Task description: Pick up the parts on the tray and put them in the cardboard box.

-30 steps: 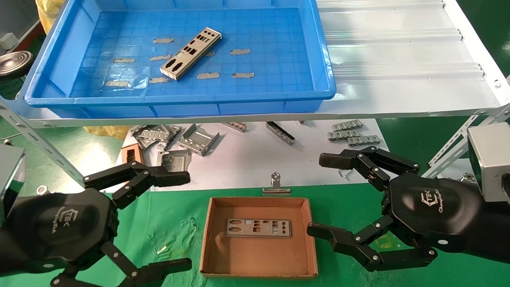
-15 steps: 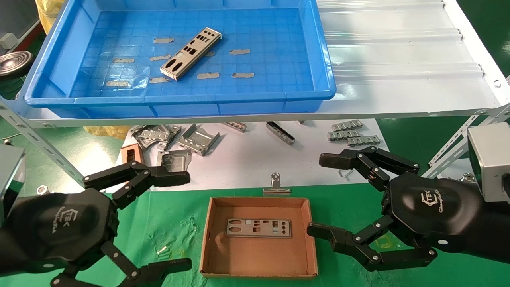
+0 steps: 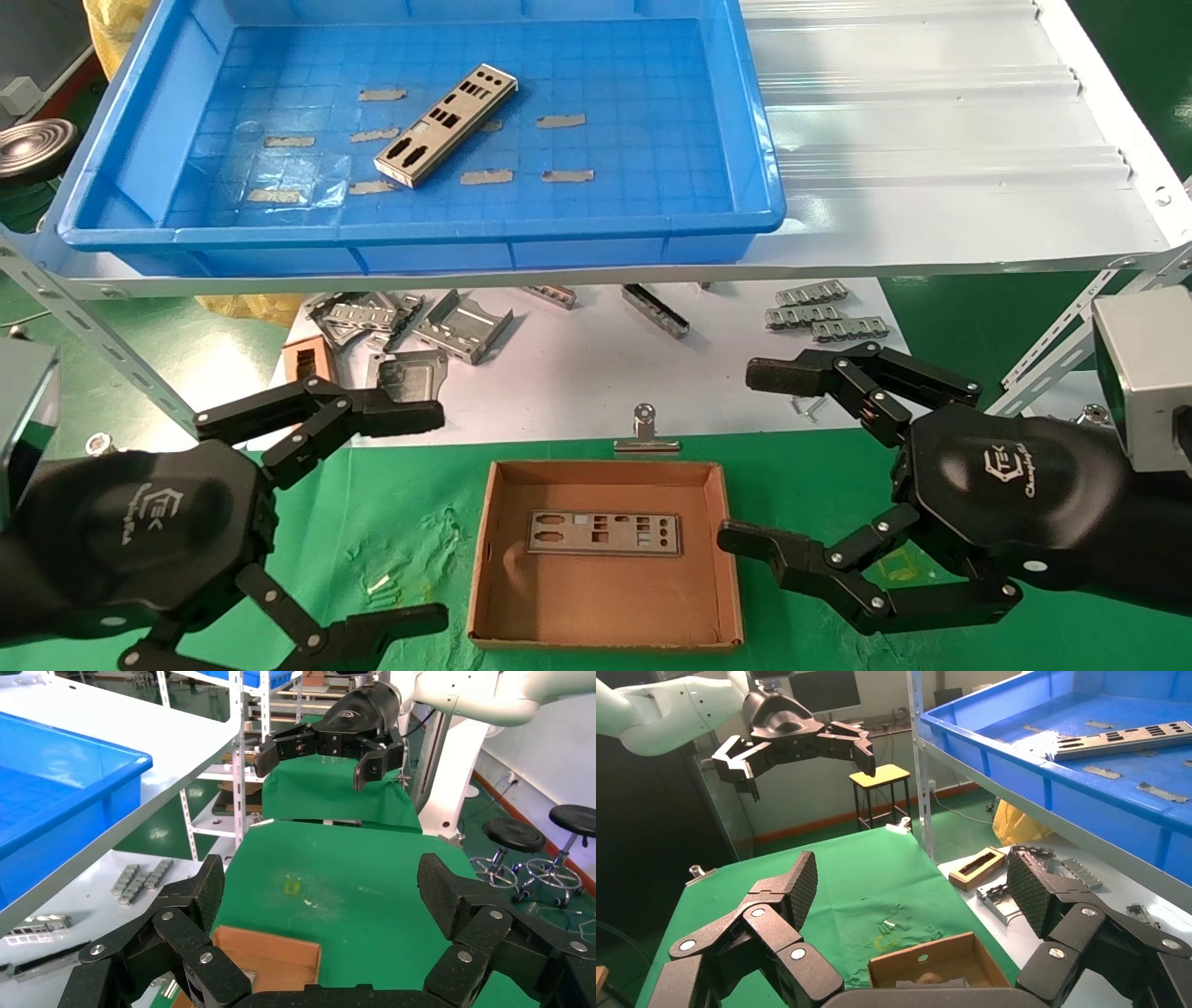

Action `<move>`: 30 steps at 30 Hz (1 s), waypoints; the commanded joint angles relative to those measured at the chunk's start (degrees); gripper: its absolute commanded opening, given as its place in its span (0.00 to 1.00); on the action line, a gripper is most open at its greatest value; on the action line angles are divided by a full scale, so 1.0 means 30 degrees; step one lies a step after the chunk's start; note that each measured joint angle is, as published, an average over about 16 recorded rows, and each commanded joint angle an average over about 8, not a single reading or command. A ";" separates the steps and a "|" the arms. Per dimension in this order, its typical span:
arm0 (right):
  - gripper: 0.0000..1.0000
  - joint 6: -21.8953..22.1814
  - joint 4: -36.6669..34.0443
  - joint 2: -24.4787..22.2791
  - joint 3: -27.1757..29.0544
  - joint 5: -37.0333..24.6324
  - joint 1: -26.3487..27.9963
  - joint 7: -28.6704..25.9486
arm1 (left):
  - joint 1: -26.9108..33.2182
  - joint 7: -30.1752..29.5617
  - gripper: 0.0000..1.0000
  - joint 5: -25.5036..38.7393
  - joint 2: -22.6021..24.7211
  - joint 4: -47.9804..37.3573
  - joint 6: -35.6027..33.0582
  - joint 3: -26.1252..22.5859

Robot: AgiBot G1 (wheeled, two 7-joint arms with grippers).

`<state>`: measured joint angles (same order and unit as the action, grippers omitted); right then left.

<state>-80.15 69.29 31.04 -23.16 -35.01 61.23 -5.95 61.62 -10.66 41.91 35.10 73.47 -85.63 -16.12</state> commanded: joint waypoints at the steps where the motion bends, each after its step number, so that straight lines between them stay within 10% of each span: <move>1: 1.00 0.0000 0.0000 0.0000 0.0000 0.0000 0.0000 0.0000 | 0.0000 0.0000 1.00 0.0000 0.0000 0.0000 0.0000 0.0000; 30: 1.00 0.0000 0.0000 0.0000 0.0000 0.0000 0.0000 0.0000 | 0.0000 0.0000 1.00 0.0000 0.0000 0.0000 0.0000 0.0000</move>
<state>-80.15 69.29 31.04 -23.16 -35.01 61.23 -5.95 61.62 -10.66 41.91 35.10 73.47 -85.63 -16.12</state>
